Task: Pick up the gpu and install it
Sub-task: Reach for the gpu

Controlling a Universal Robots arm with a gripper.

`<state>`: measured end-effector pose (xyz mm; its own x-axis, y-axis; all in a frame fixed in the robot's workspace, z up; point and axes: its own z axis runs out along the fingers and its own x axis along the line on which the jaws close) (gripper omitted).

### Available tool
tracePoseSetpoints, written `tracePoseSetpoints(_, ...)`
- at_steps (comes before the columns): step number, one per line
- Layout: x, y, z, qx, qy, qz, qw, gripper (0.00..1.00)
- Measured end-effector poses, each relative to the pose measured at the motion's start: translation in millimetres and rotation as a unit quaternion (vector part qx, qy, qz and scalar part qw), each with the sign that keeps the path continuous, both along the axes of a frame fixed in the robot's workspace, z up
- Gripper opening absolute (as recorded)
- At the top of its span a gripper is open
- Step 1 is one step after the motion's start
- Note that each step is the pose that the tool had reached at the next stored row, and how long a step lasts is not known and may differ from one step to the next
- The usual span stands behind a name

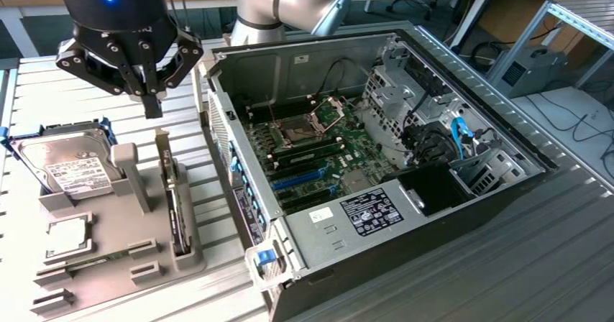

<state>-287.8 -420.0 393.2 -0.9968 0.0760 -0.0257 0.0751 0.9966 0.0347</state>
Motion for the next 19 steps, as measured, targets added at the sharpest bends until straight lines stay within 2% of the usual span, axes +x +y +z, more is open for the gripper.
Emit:
tracePoseSetpoints(12,-1.3,-2.2,0.0,-0.0015,0.0,0.0,1.0,0.11)
tracePoseSetpoints(14,-3.6,-6.6,-0.1,-0.007,0.0,0.0,1.0,0.11)
tracePoseSetpoints(19,-4.0,-7.7,-0.2,-0.0082,0.0,0.0,1.0,0.11)
